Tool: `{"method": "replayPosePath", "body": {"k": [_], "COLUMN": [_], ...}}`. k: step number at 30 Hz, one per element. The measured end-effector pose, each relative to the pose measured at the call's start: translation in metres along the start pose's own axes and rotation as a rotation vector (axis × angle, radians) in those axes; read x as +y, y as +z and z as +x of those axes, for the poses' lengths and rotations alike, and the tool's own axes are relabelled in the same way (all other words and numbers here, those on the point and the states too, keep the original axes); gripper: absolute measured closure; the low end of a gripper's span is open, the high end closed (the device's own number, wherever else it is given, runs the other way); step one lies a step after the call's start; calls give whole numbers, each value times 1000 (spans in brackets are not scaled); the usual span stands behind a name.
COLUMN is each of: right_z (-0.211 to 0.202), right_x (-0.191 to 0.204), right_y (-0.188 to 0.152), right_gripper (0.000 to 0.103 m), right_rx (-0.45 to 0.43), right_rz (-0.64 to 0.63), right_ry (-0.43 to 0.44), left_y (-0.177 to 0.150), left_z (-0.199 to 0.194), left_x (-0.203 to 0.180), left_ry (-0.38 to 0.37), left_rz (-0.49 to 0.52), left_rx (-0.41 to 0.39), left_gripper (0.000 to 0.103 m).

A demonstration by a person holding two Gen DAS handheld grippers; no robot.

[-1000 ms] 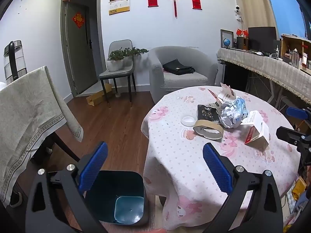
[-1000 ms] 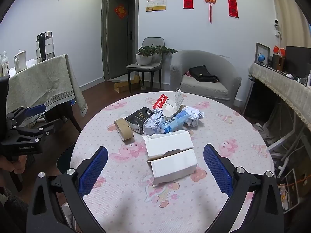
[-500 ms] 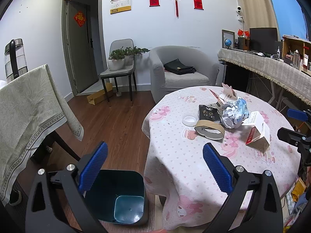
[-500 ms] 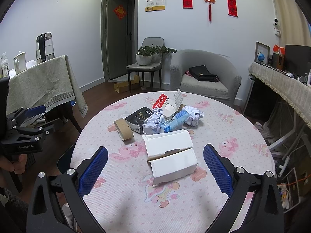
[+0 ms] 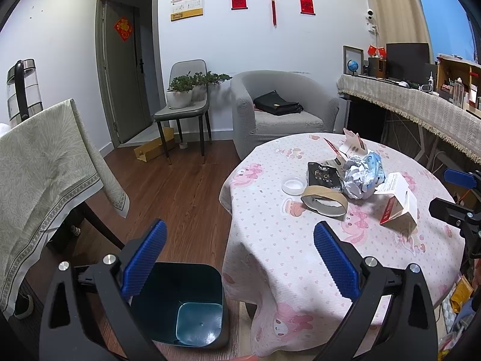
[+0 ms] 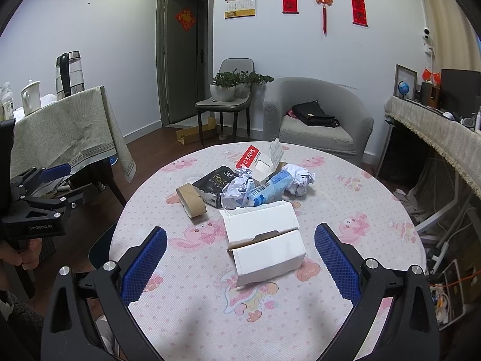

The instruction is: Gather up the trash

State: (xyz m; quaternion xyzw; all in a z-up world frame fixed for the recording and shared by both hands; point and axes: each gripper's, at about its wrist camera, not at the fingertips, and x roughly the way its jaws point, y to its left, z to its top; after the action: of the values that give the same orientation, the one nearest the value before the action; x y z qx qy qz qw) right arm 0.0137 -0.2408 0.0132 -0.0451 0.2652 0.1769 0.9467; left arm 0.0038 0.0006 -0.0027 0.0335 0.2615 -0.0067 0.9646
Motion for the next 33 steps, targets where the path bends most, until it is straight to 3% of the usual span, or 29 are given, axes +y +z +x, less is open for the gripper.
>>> {"method": "replayPosePath", "body": {"k": [26,33], "right_z": [1,6], "right_x": [0,-3], "right_y": [-2,-3], "right_gripper": [4,4], "right_rx": [2,21], "right_rz": [0,-15], "right_ry": [1,7], "left_y": [-1,0], "left_z": [0,1], "left_x": [-2,-3], "left_ry": [2,-28], "left_rz": [11,11], "left_rx": [0,1], "left_gripper": [3,4]}}
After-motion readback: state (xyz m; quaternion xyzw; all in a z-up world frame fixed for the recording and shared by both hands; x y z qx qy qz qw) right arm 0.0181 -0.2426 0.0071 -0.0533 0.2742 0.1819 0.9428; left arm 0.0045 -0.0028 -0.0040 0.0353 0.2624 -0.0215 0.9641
